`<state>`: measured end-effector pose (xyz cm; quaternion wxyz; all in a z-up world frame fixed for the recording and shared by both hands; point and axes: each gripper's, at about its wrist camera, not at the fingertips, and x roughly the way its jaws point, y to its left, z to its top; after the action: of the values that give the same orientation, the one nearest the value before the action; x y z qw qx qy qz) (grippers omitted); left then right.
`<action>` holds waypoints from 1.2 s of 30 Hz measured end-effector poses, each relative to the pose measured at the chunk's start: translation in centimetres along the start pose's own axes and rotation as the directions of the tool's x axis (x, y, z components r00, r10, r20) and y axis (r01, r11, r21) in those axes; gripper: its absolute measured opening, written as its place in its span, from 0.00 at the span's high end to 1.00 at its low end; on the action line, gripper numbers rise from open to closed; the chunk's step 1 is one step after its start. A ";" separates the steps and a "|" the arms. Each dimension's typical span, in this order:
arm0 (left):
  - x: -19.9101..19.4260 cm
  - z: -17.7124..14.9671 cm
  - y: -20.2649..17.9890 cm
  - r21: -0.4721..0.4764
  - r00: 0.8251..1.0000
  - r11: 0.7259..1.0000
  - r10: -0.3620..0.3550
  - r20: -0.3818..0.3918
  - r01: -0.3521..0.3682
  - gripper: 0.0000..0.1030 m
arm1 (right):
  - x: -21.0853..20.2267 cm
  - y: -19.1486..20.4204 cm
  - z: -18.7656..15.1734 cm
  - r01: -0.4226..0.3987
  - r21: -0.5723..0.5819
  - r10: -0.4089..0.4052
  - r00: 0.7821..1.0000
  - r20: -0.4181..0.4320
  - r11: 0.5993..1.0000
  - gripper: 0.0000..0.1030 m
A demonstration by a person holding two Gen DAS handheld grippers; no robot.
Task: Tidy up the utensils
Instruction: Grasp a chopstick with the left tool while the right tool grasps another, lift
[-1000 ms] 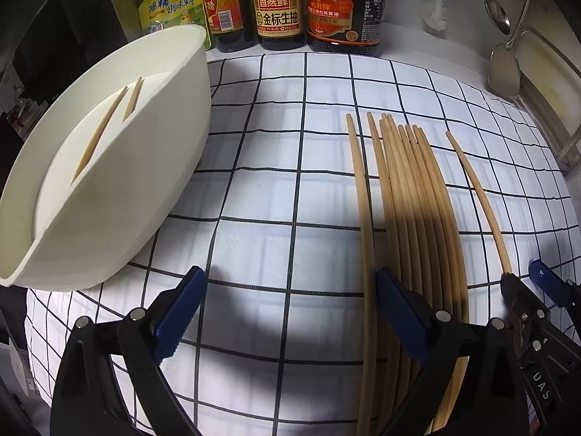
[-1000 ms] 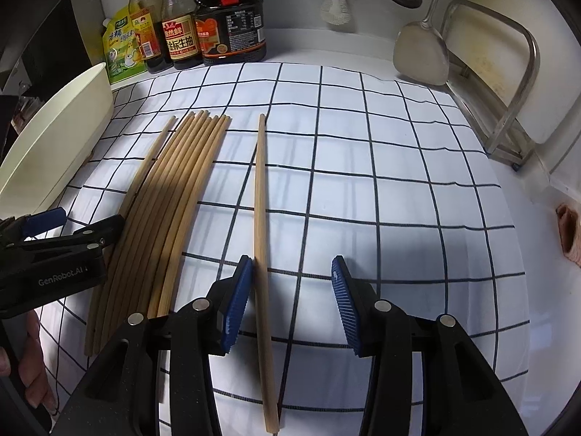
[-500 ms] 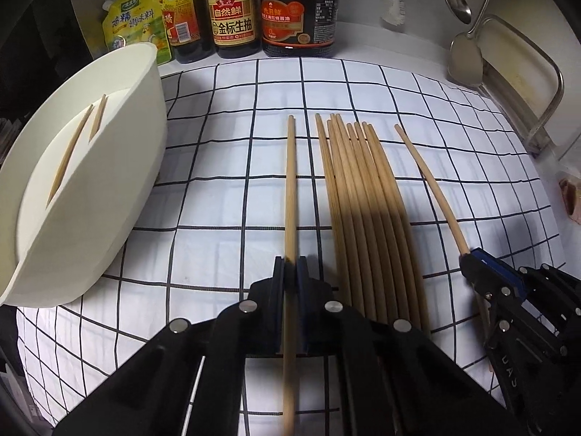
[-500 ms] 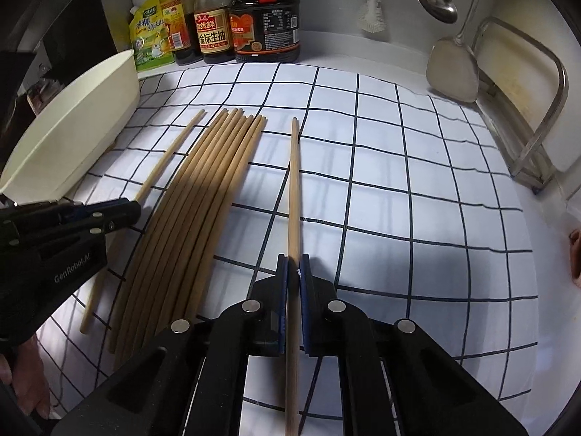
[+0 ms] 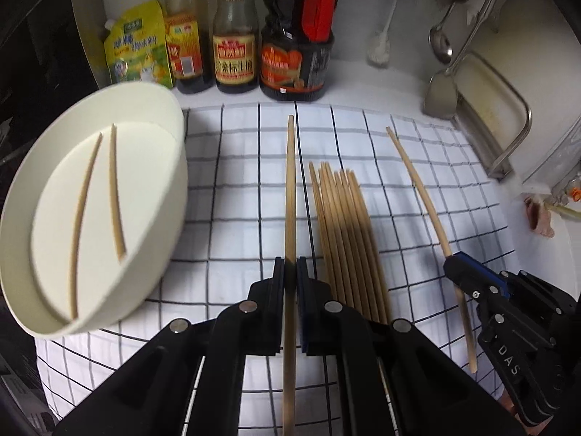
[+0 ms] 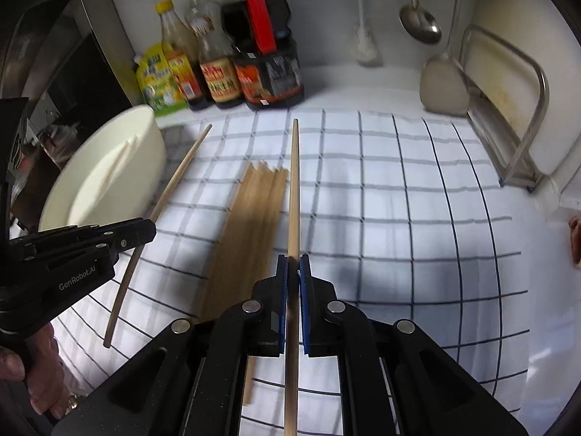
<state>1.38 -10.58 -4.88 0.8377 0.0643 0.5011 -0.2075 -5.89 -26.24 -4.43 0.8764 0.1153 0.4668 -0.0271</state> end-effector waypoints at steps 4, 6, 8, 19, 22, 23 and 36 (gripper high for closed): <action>-2.8 2.0 2.4 -0.022 0.999 1.000 -0.017 0.044 0.018 0.93 | -1.1 2.1 2.0 -0.022 -0.010 0.022 0.999 0.033 1.000 0.94; -4.2 2.8 4.0 -0.037 0.997 0.999 -0.015 0.075 0.018 0.93 | -1.4 3.8 3.4 -0.044 -0.019 0.045 0.998 0.048 0.999 0.94; -4.7 3.3 5.7 -0.052 0.996 0.999 -0.005 0.090 0.009 0.93 | -1.3 5.5 4.7 -0.062 -0.038 0.064 0.996 0.056 0.997 0.94; -5.3 5.1 18.1 -0.175 0.991 0.982 0.094 0.093 -0.076 0.93 | 3.9 18.4 10.3 -0.199 -0.177 0.203 0.979 0.001 0.964 0.94; -4.3 5.0 20.6 -0.193 0.992 0.977 0.103 0.072 -0.087 0.93 | 6.0 21.7 10.9 -0.226 -0.197 0.222 0.974 -0.043 0.954 0.94; -3.8 4.9 21.3 -0.199 0.992 0.976 0.105 0.064 -0.090 0.93 | 6.7 22.7 11.0 -0.232 -0.205 0.225 0.973 -0.058 0.951 0.94; 0.3 4.0 25.9 -0.218 0.997 0.973 0.076 -0.033 -0.081 0.93 | 13.5 26.1 9.8 -0.207 -0.181 0.168 0.963 -0.209 0.962 0.94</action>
<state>15.45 11.55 -5.81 0.8411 -0.0061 0.5281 -0.1171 13.78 -2.25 -5.68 0.8331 0.0721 0.5362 0.1148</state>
